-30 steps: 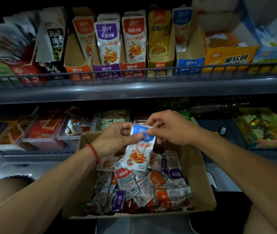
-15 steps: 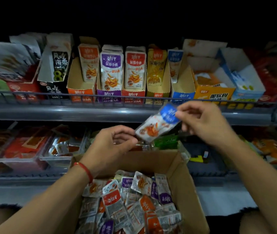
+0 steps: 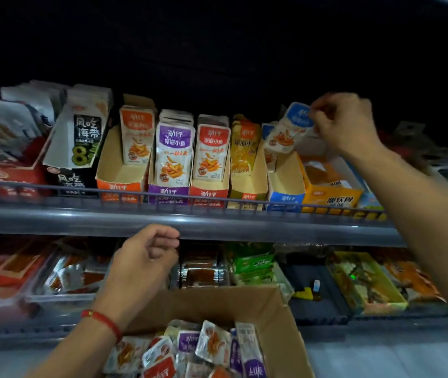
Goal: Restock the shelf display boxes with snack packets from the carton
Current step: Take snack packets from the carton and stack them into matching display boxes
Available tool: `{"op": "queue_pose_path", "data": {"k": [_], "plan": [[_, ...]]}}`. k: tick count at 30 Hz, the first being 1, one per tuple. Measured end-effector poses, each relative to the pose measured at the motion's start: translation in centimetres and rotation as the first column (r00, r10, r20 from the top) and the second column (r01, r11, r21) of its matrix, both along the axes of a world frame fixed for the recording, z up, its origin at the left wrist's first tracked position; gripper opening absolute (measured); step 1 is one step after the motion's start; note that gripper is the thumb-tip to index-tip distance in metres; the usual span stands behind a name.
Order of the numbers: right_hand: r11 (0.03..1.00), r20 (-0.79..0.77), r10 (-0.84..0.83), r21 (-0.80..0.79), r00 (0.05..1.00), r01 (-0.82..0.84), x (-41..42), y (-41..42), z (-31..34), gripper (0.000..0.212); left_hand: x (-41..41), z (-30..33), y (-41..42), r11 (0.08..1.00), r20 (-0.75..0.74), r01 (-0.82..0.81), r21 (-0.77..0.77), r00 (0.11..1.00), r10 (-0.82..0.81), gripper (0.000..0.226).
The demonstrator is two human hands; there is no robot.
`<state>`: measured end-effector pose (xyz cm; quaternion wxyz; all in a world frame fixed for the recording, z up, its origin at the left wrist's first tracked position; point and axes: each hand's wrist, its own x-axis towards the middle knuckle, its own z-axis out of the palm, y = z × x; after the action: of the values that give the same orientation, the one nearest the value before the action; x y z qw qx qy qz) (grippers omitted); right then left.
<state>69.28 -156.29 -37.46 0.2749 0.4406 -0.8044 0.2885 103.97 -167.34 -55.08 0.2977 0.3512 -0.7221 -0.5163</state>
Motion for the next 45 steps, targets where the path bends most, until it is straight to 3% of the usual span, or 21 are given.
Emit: {"op": "queue_pose_path", "data": {"k": [4, 16, 27, 37, 40, 45], "plan": [[0.996, 0.075, -0.09, 0.029, 0.993, 0.088, -0.9, -2.4, -0.5, 0.021, 0.2, -0.1, -0.1, 1.0, 0.037, 0.015, 0.007, 0.999, -0.015, 0.03], [0.949, 0.037, -0.113, 0.299, 0.993, 0.097, -2.4, -5.5, -3.8, 0.019, 0.0, 0.7, 0.2, 0.998, 0.099, 0.037, 0.043, 0.994, -0.041, 0.033], [0.905, 0.067, -0.245, 0.374, 0.967, 0.203, -4.2, -8.5, -3.4, 0.025, 0.2, 1.0, 0.1, 0.997, 0.118, 0.041, 0.061, 0.992, -0.048, 0.034], [0.915, -0.028, -0.22, 0.34, 0.975, 0.216, -4.8, -8.5, -3.9, 0.03, 0.4, 1.0, 0.2, 0.997, 0.135, 0.062, 0.053, 0.988, -0.069, 0.034], [0.949, 0.017, -0.165, 0.275, 0.986, 0.154, -4.3, -7.5, -4.1, 0.023, 0.5, 0.7, 0.2, 0.996, 0.135, 0.077, 0.037, 0.987, -0.081, 0.034], [0.975, -0.075, -0.115, 0.182, 0.99, 0.127, -2.7, -4.4, -4.9, 0.02, 0.3, 0.5, 0.6, 0.995, 0.149, 0.102, -0.01, 0.984, -0.1, 0.033]]}}
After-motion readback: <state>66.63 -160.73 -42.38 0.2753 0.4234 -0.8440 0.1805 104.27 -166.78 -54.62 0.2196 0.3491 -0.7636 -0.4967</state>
